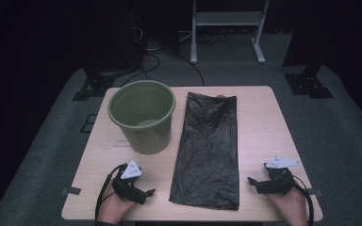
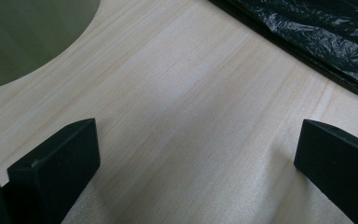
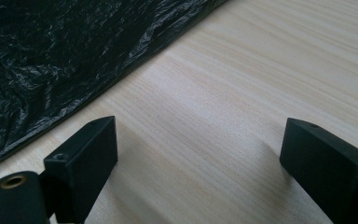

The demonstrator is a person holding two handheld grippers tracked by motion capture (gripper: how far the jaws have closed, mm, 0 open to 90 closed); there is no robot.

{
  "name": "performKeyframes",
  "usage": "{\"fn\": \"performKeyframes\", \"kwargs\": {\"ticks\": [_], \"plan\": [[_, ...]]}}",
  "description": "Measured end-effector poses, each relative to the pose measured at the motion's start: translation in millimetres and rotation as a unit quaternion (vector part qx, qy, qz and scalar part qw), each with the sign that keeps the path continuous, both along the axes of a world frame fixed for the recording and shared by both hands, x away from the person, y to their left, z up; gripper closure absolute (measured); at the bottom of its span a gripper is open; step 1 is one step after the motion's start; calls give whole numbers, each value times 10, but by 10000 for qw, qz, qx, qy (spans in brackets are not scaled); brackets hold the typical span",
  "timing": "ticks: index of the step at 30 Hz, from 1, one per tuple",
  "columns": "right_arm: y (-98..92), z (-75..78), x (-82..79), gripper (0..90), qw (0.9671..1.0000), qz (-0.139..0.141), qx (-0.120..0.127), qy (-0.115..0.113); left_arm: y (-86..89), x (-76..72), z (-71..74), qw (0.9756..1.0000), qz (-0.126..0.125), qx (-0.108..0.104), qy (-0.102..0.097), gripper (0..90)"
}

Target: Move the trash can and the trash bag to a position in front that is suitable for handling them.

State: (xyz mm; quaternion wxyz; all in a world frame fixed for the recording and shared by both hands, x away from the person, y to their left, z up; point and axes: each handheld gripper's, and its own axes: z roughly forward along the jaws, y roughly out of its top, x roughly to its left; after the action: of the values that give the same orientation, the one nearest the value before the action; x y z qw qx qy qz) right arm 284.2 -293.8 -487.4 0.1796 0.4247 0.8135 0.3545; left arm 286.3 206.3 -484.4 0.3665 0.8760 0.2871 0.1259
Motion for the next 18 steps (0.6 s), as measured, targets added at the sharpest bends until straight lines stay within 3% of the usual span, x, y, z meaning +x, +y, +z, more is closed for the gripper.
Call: {"fn": "performKeyframes", "kwargs": {"ticks": [7, 11, 13, 14, 16, 18], "plan": [[-1, 2, 1, 105, 10000, 12, -4, 4, 0, 3, 1, 10000, 6, 5, 8, 0], [-2, 18, -12, 150, 10000, -27, -8, 34, 0, 4, 1, 10000, 8, 6, 5, 0], [-3, 22, -19, 187, 10000, -14, -14, 28, 0, 4, 2, 10000, 5, 7, 5, 0], [-13, 40, -40, 274, 10000, 21, 46, 24, 0, 4, 1, 10000, 7, 8, 3, 0], [-9, 56, -43, 334, 9999, 22, 107, 87, 0, 4, 1, 10000, 7, 7, 6, 0], [12, 66, -45, 344, 9997, 49, 201, 134, -1, 3, 1, 10000, 9, 7, 4, 0]]}}
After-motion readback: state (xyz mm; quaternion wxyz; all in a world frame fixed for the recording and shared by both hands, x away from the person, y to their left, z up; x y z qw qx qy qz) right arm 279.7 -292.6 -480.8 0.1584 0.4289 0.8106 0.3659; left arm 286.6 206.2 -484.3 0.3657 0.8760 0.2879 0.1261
